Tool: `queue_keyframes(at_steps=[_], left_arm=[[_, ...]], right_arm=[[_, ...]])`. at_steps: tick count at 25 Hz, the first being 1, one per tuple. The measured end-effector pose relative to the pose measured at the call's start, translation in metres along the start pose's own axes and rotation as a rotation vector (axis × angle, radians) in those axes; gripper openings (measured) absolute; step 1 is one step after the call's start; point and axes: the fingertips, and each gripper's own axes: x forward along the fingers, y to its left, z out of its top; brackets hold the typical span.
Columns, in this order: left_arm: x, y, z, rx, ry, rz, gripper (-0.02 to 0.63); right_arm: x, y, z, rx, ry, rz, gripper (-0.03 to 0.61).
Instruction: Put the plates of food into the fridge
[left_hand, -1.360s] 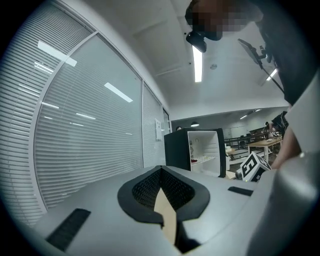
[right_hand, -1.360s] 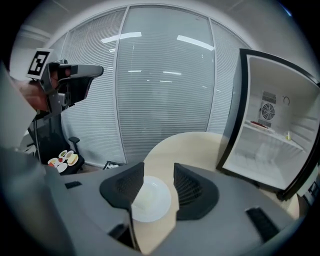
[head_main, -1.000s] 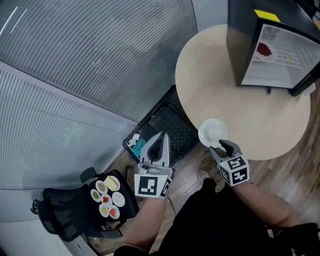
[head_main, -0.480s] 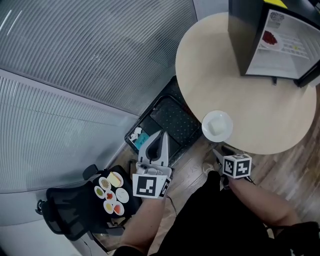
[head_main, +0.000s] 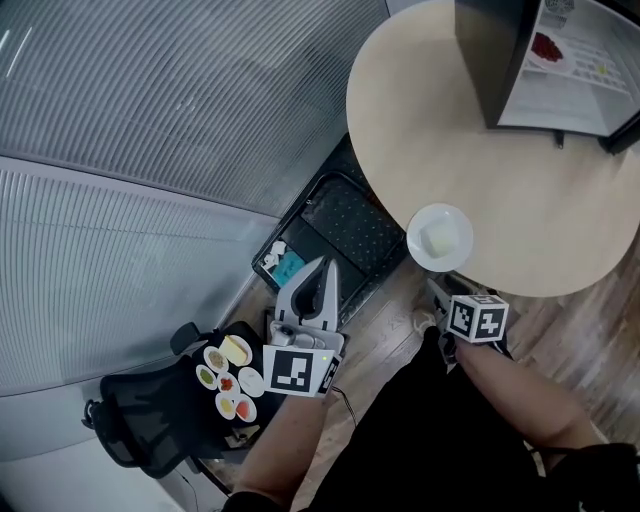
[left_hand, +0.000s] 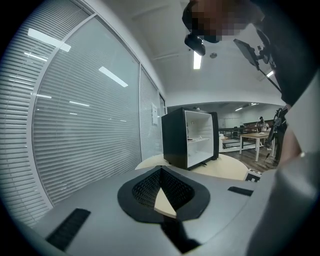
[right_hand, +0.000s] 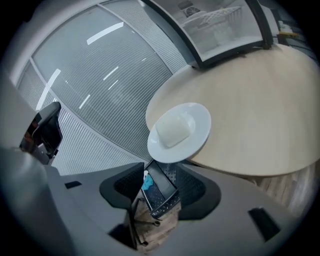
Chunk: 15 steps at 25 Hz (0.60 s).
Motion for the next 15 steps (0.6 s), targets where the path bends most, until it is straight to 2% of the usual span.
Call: queue_keyframes(at_steps=[4,9,15], left_arm=[[0.001,0.003,-0.006,0.007,0.018,-0.001,0.006],[0.003,0.008,-0.013,0.016,0.044,0.006,0.006],[-0.002,0.016,-0.021,0.021,0.065,0.020,0.006]], right_arm=[[0.013,-0.004,0.001,0.141,-0.015,0.013,0.186],[0.027,-0.008,0.009,0.265,-0.048,0.015,0.186],[0.037,-0.014,0.015,0.334,-0.081,0.009,0.186]])
